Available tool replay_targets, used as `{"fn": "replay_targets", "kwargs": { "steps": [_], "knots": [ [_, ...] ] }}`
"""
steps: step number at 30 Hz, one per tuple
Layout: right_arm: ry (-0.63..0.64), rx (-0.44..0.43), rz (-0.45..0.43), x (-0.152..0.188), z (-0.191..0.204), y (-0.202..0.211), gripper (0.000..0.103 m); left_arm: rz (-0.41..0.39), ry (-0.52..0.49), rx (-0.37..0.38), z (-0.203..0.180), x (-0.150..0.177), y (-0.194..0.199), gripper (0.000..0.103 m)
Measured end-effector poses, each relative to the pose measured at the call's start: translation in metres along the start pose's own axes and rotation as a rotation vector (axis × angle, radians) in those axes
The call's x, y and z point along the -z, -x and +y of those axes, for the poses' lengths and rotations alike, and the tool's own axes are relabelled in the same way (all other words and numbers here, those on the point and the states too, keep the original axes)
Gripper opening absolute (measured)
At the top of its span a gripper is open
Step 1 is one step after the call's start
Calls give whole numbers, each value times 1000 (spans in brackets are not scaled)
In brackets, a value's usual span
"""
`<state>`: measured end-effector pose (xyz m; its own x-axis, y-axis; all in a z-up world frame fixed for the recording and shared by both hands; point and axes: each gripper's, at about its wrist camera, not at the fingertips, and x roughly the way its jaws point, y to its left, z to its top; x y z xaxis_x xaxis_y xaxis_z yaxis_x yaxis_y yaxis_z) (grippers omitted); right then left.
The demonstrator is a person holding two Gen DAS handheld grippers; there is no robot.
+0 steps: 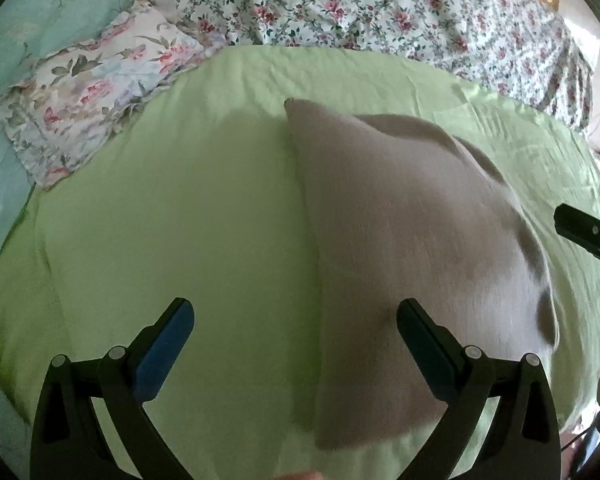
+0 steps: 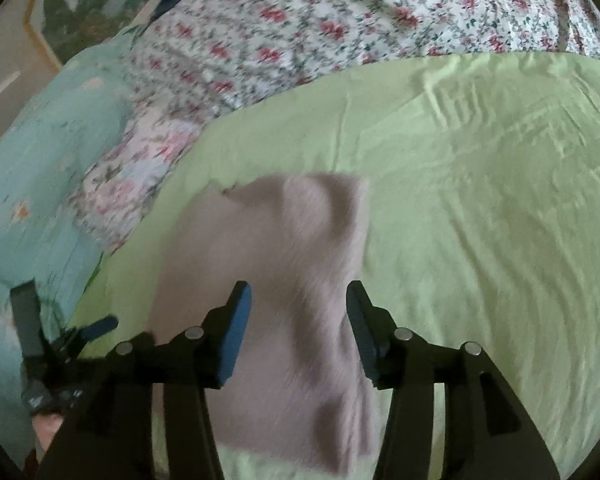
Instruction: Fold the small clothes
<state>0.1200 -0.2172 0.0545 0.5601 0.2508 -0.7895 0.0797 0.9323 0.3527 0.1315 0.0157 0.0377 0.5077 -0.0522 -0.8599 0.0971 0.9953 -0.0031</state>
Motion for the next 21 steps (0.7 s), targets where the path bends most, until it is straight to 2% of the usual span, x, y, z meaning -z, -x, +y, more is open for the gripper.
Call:
{"fn": "replay_targets", "kwargs": {
  "steps": [4, 9, 21],
  "knots": [
    [51, 7, 26, 27, 16, 11, 62, 9, -10, -6, 3, 19, 11, 102],
    [123, 35, 59, 54, 32, 21, 81, 25, -22, -14, 8, 41, 21, 102],
    [187, 62, 107, 94, 41, 43, 92, 35, -90, -9, -4, 79, 45, 102]
  ]
}}
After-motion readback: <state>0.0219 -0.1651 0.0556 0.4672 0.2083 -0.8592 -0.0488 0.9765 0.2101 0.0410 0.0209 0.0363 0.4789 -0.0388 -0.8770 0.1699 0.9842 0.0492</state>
